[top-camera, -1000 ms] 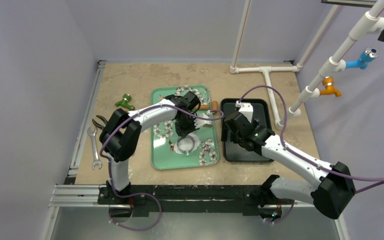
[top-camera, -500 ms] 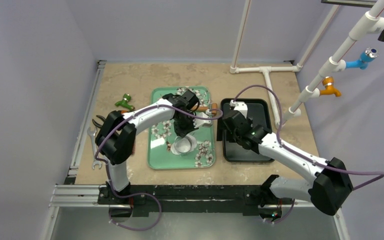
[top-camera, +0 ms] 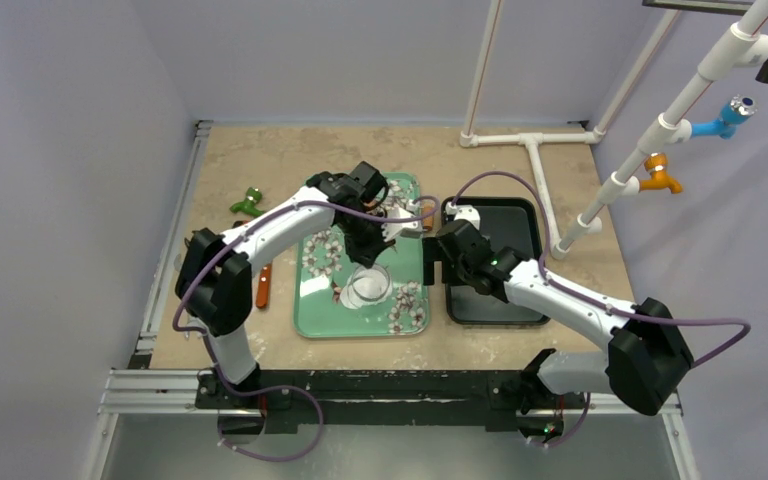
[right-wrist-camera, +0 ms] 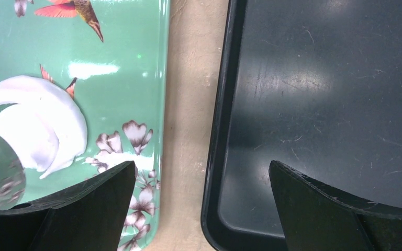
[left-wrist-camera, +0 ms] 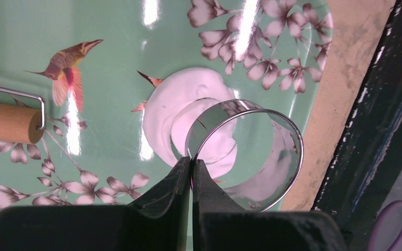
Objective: Roll out the dumpling wrappers from the dough
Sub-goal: Pick up the dumpling mold from the dumpling wrapper, then place the dumpling mold on the work surface.
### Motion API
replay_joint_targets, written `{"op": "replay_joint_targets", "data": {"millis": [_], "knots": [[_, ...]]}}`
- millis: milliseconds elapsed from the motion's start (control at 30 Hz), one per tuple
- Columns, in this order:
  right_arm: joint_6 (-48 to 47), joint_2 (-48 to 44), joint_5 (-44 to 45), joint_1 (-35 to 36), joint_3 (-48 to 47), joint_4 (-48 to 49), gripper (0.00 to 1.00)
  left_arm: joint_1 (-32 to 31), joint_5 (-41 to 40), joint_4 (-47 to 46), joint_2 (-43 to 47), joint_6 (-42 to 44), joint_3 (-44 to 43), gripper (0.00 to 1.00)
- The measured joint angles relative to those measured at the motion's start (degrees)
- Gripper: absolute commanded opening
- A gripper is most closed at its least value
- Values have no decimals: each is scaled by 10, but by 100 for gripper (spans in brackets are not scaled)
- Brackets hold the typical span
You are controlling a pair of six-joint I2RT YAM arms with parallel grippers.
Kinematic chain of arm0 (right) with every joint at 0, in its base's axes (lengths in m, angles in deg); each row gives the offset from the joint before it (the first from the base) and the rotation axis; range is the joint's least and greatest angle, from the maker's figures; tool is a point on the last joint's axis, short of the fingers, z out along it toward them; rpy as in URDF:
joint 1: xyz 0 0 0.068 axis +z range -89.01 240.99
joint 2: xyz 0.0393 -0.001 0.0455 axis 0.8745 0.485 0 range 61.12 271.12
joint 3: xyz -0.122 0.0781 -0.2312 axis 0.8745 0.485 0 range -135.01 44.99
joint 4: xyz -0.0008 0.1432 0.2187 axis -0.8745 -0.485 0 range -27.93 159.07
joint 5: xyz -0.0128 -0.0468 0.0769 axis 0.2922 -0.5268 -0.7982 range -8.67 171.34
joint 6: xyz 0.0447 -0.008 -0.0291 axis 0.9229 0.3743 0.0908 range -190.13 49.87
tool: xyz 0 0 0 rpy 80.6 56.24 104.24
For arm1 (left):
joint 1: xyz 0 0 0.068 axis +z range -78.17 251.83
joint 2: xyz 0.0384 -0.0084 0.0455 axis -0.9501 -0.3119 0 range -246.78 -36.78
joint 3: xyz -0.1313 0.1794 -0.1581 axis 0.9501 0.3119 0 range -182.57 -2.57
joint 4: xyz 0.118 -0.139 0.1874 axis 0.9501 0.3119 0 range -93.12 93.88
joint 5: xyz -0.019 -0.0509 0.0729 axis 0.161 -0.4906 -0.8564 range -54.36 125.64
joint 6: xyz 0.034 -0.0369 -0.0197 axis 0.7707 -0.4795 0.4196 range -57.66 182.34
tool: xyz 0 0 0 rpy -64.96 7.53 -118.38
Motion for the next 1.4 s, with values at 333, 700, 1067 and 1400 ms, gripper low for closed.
{"op": "replay_joint_targets", "data": {"millis": [333, 700, 1067, 1400], "knots": [[-5, 1, 0, 0, 0, 0, 98, 105, 64, 37, 18, -13, -56, 0], [-10, 8, 0, 0, -9, 2, 98, 279, -21, -31, -30, -56, -64, 0], [-11, 10, 0, 1, -13, 3, 98, 268, -34, -39, -156, -65, -148, 26], [-11, -5, 0, 1, -13, 1, 98, 269, -42, -19, -108, -49, -108, 88]]}}
